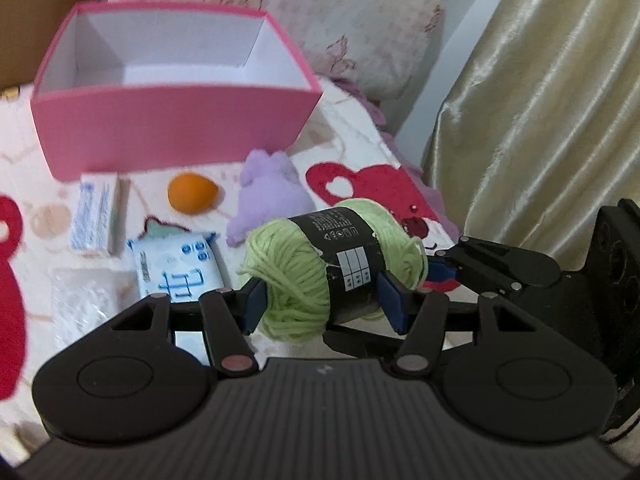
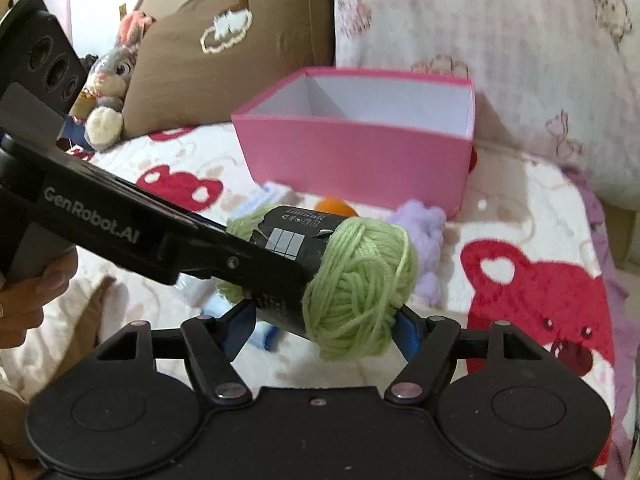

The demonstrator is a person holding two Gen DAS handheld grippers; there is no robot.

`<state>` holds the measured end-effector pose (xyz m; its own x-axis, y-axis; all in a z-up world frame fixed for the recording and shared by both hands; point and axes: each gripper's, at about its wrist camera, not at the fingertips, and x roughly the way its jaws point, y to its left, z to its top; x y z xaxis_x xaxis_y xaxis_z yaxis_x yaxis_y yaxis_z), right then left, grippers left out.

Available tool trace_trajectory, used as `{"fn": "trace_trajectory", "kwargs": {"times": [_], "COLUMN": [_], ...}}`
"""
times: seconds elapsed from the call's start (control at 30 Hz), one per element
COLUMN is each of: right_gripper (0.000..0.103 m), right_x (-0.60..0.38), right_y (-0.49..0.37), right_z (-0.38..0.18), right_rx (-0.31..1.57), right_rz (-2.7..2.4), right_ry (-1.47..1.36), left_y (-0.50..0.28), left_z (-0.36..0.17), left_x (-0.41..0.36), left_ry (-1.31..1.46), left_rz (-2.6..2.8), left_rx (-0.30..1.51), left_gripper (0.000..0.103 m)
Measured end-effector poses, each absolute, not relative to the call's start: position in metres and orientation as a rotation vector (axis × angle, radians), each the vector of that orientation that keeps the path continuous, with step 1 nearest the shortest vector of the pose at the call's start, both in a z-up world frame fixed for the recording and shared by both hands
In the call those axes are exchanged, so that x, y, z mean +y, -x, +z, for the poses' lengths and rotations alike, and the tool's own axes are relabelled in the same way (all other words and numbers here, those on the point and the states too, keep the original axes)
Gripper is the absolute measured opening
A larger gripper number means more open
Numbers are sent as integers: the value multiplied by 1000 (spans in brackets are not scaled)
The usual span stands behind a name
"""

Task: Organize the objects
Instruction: 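Lift the yarn ball with the left tool and carry it into the pink box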

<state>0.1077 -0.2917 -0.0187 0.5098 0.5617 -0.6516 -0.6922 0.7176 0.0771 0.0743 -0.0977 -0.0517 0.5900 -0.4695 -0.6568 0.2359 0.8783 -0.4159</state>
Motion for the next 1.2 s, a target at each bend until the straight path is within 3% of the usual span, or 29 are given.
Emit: {"fn": "trace_trajectory", "kwargs": {"times": [0.27,0.7,1.2], "right_gripper": [68,66,65], "right_x": [-268,-244,-214], "right_y": [-95,-117,-233], "right_z": [27,107,100], "right_rx": [658,579,618], "right_rz": [730,726,690], "right_ry": [238,203,243], "left_y": [-61,-91,-196], "left_z": [8,92,69], "left_x": [-87,-56,-36], "left_ry": [178,148,165], "left_rz": [-401,-381,-359], "left_rx": [779,750,713], "left_gripper": [57,57,58]}}
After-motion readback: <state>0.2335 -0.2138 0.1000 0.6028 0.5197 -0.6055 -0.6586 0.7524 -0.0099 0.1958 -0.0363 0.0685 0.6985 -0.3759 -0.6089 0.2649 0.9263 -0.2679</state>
